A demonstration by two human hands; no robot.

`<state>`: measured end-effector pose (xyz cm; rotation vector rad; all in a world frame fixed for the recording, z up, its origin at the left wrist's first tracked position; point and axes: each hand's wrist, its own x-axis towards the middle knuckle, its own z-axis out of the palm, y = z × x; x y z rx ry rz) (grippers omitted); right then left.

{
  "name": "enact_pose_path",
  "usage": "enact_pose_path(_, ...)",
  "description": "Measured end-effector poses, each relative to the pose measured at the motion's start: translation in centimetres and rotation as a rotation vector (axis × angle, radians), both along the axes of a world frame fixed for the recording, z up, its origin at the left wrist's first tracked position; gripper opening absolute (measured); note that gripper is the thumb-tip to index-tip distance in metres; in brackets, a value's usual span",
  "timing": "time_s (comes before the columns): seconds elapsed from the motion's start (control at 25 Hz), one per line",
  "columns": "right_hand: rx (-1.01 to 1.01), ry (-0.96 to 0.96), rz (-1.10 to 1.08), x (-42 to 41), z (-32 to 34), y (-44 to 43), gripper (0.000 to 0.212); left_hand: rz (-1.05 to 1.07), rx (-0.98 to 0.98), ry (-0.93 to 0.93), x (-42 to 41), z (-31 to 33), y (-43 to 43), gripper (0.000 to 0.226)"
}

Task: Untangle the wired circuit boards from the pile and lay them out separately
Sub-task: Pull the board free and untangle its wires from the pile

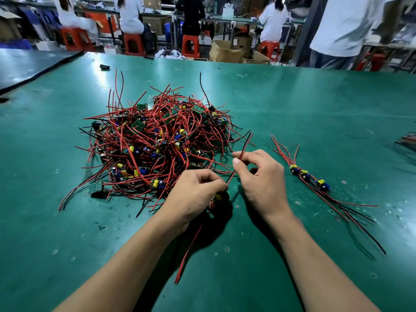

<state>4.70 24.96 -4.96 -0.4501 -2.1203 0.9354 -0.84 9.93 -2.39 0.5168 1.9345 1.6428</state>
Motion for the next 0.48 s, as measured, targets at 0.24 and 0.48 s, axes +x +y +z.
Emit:
enact_pose_path(0.24, -0.079, 0.111, -0.085, -0.1, 0.2, 1.0, 0.008, -0.037, -0.004, -0.016, 0.1, 0.5, -0.2, 0.016)
enact_pose_path(0.48, -0.168, 0.171, -0.137, 0.0, 0.3, 1.6, 0.009, -0.071, -0.017, -0.007, 0.1, 0.6, -0.5, 0.021)
